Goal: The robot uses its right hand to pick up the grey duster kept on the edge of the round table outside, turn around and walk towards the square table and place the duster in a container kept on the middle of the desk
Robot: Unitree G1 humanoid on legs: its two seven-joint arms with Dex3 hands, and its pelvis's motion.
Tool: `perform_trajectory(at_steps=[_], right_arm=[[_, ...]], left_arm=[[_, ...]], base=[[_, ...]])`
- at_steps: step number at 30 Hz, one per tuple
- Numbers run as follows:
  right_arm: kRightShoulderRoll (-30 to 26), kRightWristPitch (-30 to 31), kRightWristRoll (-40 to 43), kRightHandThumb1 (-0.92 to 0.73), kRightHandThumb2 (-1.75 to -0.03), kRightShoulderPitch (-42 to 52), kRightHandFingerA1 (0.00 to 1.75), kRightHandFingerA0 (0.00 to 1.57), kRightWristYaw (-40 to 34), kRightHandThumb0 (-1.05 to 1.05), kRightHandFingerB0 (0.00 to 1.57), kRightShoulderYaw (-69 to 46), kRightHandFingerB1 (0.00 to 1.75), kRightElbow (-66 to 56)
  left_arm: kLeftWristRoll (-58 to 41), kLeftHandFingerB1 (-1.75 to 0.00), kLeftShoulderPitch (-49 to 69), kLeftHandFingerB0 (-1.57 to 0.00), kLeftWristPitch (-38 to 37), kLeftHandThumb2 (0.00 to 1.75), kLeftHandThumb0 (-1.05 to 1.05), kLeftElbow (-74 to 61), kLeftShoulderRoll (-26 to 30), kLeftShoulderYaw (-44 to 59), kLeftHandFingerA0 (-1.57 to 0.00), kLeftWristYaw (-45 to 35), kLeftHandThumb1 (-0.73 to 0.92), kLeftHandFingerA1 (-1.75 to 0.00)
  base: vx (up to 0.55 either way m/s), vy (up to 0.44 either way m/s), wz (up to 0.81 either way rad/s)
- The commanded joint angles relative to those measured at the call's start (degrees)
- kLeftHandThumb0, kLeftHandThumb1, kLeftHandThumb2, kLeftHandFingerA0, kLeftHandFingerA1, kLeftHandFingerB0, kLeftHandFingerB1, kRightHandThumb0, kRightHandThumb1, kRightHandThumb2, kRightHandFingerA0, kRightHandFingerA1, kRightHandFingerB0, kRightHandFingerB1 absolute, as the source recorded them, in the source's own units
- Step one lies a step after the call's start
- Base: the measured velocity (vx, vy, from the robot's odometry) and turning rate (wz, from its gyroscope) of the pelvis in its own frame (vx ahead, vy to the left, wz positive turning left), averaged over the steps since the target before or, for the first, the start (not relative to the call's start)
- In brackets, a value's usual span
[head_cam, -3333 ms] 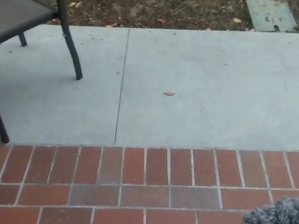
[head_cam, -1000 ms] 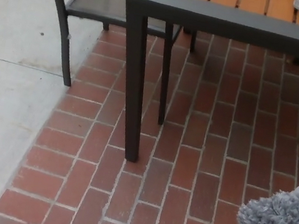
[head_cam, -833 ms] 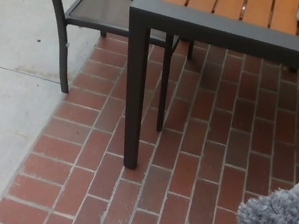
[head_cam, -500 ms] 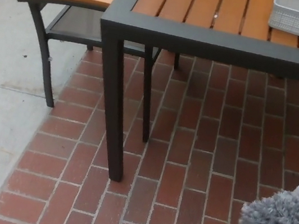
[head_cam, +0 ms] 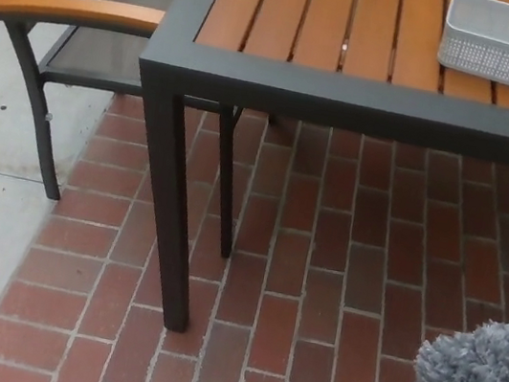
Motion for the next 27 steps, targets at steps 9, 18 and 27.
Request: perform_trajectory(at_steps=[9,18,27], right_arm=[[-0.76,-0.6,-0.08,-0.33,-1.42,-1.39,1.58,1.5,-0.4,-0.54,1.53,-0.63,1.45,0.87],[-1.09,0.41,0.57,-0.24,-1.62,-2.76,1.63,1.49,-0.61,-0.46,1.52,-1.4,1.41,1.15],[-1.24,-0.03,-0.1,-0.19,-1.68,-3.33,1.66,1.46,-1.35,-0.55,1.51,-1.94,1.43,1.48]], left_arm=[[-0.17,-0.82,0.62,-0.8,-2.38,1.08,-0.02,0.52,0.69,-0.06,-0.95,0.72,0.48,-0.96],[-0.83,-0.83,0.87,-0.81,-2.47,1.09,0.0,0.09,0.74,0.45,-0.95,-0.09,0.47,-0.97],[-0.54,-0.7,0.71,-0.89,-2.67,1.07,0.02,0.26,0.94,0.23,-0.97,0.02,0.49,-0.96]], base=[[0.21,0.006,0.04],[0.24,-0.167,-0.01],[0.27,0.067,-0.08]])
